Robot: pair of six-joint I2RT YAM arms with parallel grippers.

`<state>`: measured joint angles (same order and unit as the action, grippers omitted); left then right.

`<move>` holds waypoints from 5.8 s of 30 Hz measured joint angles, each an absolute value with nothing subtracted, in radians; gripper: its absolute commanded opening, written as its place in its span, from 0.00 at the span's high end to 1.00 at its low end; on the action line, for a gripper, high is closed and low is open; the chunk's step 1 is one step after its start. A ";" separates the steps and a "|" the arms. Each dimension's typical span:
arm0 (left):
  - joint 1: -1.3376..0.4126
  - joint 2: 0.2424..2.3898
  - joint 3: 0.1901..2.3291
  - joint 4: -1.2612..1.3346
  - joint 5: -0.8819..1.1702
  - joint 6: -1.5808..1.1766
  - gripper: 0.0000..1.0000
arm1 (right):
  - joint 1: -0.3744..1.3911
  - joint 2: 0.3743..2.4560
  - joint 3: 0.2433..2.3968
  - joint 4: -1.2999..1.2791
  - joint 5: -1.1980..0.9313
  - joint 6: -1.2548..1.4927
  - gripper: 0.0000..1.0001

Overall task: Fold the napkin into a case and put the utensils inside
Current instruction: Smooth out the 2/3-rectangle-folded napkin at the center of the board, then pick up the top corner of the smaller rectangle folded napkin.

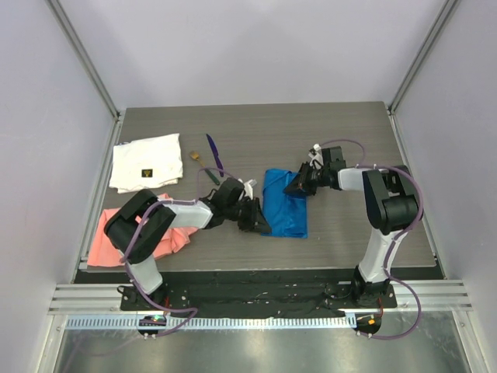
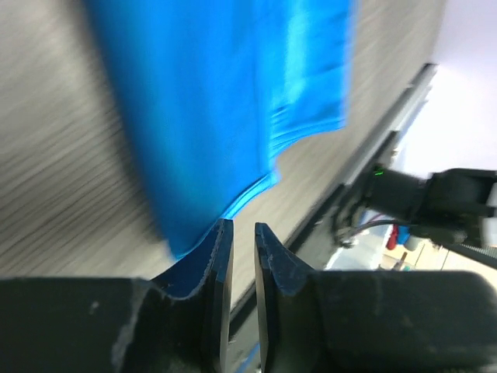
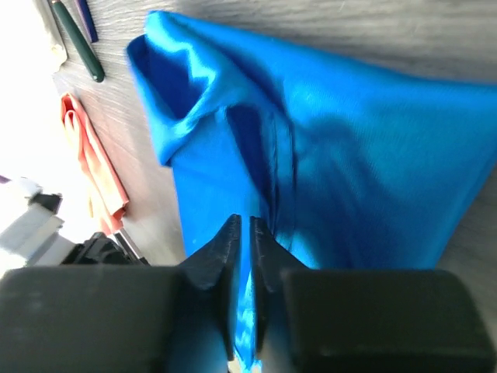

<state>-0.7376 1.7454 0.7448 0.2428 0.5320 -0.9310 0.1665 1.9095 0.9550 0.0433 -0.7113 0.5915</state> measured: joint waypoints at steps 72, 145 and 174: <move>-1.228 2.245 1.763 -0.641 -0.420 -0.699 0.68 | -0.102 1.282 0.714 -0.352 -0.295 0.519 0.31; -1.048 1.914 1.324 -0.258 0.247 -0.747 0.77 | -0.007 1.808 0.746 0.270 -0.649 0.664 0.89; -0.739 2.124 1.549 -0.171 0.316 -0.803 1.00 | -0.007 1.809 0.746 0.261 -0.641 0.646 0.96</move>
<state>-0.7387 2.1242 1.5490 -0.1707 0.3164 -0.8028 -0.0074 1.8088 0.7464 0.2607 -0.6411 0.6460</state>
